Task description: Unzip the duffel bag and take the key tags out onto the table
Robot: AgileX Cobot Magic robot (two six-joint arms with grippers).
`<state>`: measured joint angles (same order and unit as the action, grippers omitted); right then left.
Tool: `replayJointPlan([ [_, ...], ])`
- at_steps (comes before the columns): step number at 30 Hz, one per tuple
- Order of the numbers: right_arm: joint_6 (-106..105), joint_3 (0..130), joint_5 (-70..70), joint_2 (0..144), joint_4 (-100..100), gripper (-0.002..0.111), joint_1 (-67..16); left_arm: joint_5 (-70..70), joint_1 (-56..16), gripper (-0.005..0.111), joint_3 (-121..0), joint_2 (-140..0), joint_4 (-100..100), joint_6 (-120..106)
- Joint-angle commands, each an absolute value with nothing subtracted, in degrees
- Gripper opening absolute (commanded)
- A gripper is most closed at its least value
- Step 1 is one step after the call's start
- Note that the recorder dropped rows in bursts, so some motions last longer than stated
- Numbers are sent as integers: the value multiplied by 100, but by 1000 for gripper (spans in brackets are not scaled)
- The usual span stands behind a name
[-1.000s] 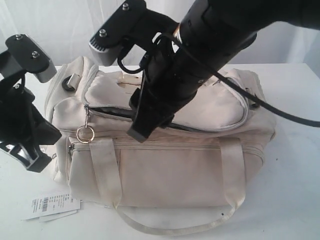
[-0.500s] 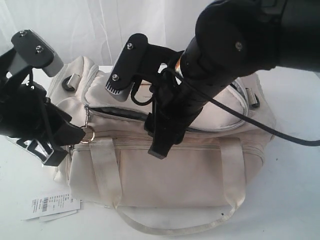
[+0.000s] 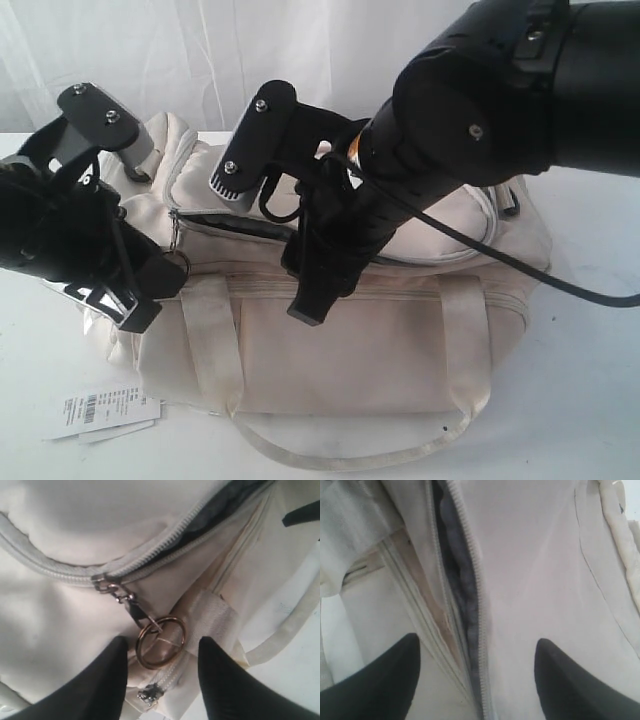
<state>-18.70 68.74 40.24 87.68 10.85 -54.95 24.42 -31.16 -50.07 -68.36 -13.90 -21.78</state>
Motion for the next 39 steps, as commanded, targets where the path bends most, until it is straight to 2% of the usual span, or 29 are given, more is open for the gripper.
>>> replayJointPlan([
  [1,-1766,6860,3966,8755,1122,61,-5467,2442,-3144,50,-4970,-6815,-1498,-2192],
  [13,-1766,6860,3957,8755,1136,61,-5467,2253,-3144,49,-4970,-7206,-1612,-2192],
  [15,-1766,6860,3957,8755,1136,61,-5467,2253,-3144,42,-4970,-7205,-1612,-2192],
  [19,-1766,6860,3957,8755,1136,61,-5467,2518,-3144,0,-4980,-7175,-1612,-2192],
  [24,-1766,6860,3908,8755,1136,61,-5467,2941,-3144,0,-5202,-6848,-1590,-2283],
  [39,-1778,6860,2934,8755,439,61,-5489,2976,-3144,0,-5202,-6358,-1279,-2276],
])
